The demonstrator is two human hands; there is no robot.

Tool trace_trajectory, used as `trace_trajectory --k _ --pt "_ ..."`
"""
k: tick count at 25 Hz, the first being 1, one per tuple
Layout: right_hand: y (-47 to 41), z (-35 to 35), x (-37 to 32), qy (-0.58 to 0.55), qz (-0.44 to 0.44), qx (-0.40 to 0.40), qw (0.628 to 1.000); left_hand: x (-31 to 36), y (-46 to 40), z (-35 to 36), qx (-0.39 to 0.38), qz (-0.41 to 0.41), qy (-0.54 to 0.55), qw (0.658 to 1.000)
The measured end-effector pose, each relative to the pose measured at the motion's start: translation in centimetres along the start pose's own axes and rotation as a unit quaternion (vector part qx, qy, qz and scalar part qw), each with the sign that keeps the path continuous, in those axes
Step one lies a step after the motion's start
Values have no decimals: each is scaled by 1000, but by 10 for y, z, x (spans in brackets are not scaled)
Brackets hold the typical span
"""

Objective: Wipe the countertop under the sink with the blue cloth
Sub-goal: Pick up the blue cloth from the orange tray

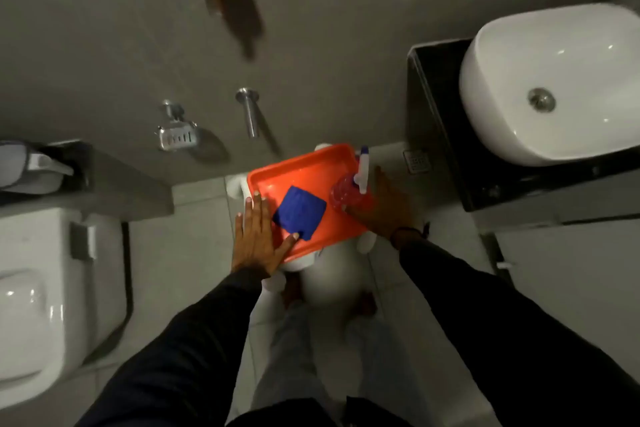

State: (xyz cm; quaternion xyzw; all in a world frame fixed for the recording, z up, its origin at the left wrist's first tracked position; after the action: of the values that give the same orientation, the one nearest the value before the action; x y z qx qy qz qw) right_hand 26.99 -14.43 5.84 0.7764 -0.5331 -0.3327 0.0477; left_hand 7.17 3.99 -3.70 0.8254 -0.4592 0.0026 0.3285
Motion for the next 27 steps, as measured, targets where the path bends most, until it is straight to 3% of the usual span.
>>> trace_trajectory --k 4,7,10,13,16,18,20,22,27 --pt "-43 44 23 -218 39 5 975 -25 -4 41 -17 -53 -23 998" --pt "-62 53 24 -272 -19 90 958 -27 -7 62 -27 -56 -34 997" --pt "-82 44 10 -322 -15 103 941 -26 -12 70 -30 -57 -27 998" --pt "-109 41 -1 -360 17 31 932 -25 -11 70 -39 -67 -17 997" --pt "-103 59 -17 -390 12 -121 913 -23 -10 68 -36 -67 -3 997" --pt "-88 79 -17 -334 17 -183 924 -22 -11 66 -37 -61 1 997" --pt "-74 107 -12 -139 8 -249 958 -22 -12 67 -41 -56 -2 998" --pt "-58 132 -3 11 11 -293 956 -24 -13 70 -40 -57 -8 998" --pt "-29 151 21 24 94 -279 955 -24 -14 70 -41 -59 -12 997"
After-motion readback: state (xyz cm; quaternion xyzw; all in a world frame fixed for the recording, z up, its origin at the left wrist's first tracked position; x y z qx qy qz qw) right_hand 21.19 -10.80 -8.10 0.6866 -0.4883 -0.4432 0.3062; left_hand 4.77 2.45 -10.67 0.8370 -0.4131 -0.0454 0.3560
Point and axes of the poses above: each hand's wrist, its own y-axis away from the middle knuckle, its own z-axis out of the palm, x = y × z, the point moved 9 cm from there along -y, towards the middle knuckle, and after that the axes turned 9 degrees about -x, right-handed, at the moved point
